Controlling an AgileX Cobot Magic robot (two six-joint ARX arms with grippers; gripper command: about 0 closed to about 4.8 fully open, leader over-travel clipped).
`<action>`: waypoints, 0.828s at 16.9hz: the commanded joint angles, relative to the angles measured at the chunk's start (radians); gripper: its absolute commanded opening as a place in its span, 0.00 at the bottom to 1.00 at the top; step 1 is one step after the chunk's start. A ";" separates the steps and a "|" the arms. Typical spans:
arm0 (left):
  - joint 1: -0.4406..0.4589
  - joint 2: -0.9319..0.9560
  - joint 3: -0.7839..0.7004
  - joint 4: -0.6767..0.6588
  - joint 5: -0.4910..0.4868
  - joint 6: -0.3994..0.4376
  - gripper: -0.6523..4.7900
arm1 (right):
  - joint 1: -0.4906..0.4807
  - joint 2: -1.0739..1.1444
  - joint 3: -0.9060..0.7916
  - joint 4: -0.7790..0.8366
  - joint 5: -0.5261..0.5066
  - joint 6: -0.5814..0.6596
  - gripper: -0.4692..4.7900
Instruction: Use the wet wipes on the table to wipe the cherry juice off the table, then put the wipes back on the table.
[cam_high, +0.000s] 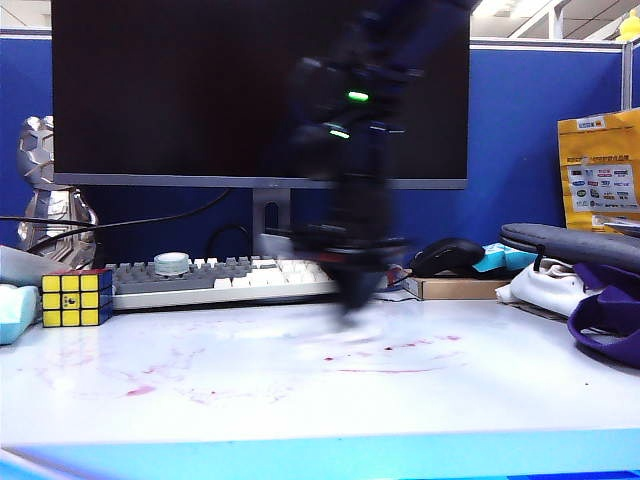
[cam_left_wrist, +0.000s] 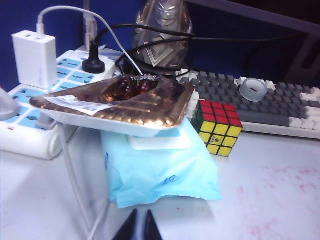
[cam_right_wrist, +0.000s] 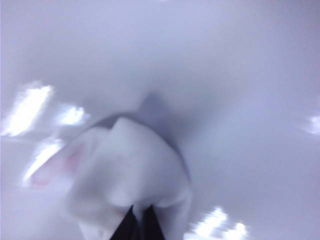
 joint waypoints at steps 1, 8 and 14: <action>-0.001 -0.003 0.000 0.006 0.002 0.004 0.17 | 0.053 0.031 -0.011 -0.113 -0.188 -0.019 0.09; -0.001 -0.003 0.000 0.006 0.002 0.005 0.17 | 0.050 0.031 -0.016 -0.219 0.233 0.130 0.09; -0.001 -0.003 0.000 0.006 0.002 0.004 0.17 | -0.156 0.032 -0.016 -0.168 0.369 0.133 0.09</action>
